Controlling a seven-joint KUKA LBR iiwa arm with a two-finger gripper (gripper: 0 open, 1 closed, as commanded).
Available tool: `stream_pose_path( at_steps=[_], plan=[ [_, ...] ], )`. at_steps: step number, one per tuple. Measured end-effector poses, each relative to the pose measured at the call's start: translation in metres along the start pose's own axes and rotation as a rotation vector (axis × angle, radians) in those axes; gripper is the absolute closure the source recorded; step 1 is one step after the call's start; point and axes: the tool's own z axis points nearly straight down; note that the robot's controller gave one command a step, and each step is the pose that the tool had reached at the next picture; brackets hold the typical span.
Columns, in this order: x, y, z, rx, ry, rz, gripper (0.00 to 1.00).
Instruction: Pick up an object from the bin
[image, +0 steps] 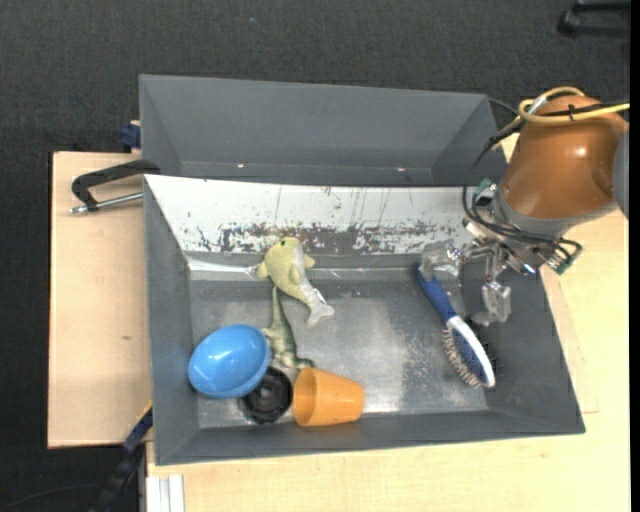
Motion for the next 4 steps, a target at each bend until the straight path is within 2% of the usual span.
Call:
stream_pose_path(
  at_steps=[1,2,3,4],
  plan=[
    [0.0,0.002,0.033,-0.004,0.005,-0.153,0.0],
    [-0.002,-0.001,0.053,-0.002,0.005,-0.359,0.0],
    [-0.003,0.001,0.054,-0.005,0.002,-0.358,1.0],
    [0.015,0.062,-0.114,0.005,-0.003,-0.363,1.0]
  ],
)
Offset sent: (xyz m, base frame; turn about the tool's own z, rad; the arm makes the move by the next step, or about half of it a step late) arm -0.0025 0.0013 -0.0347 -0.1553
